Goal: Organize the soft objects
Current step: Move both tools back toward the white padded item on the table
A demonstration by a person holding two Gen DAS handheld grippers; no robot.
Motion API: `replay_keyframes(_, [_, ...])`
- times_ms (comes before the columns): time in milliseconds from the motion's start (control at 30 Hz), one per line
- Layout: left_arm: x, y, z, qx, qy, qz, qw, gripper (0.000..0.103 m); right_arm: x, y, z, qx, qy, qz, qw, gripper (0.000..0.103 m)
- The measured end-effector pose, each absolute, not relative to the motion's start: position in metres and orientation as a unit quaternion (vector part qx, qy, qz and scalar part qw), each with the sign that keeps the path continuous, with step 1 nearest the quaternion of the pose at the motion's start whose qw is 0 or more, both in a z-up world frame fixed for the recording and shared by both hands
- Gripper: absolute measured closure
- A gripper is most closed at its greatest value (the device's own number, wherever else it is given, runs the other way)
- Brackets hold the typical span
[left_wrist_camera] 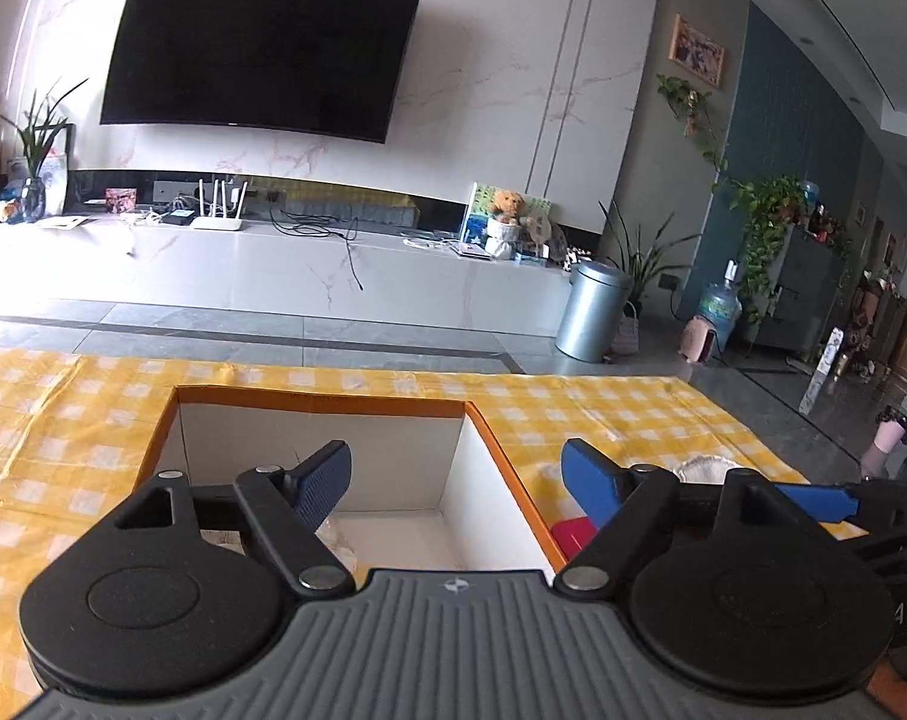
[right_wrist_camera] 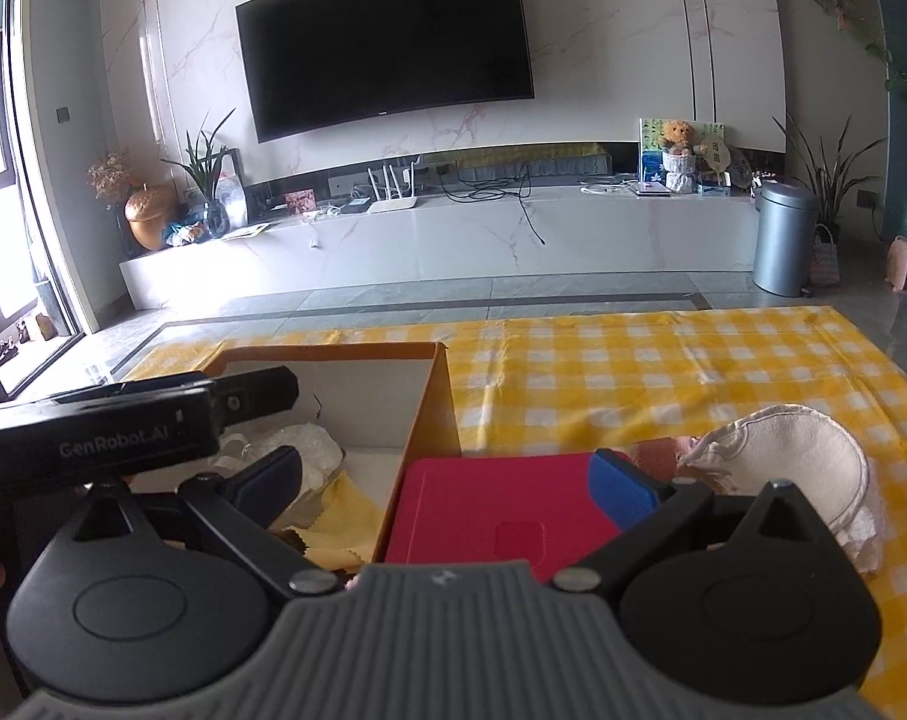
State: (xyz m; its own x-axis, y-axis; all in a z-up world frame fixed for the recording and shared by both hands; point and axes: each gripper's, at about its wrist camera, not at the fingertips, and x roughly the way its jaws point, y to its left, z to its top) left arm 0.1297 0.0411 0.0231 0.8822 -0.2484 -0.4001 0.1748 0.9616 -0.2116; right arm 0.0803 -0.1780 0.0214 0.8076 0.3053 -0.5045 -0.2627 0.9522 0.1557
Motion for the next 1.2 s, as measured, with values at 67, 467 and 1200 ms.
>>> replay_keyframes(67, [0.130, 0.044, 0.024, -0.097, 0.216, -0.097, 0.967, 0.009, 0.079, -0.178, 0.022, 0.038, 0.271, 0.149, 0.950, 0.003])
replay_keyframes(467, [0.114, 0.040, 0.043, -0.084, 0.181, -0.032, 0.979, 0.012, 0.071, -0.190, 0.038, 0.038, 0.254, 0.136, 0.957, 0.003])
replay_keyframes(1200, [0.071, -0.024, 0.064, -0.004, 0.189, -0.085, 0.978, 0.014, 0.057, -0.275, 0.065, 0.038, 0.249, 0.058, 0.966, 0.003])
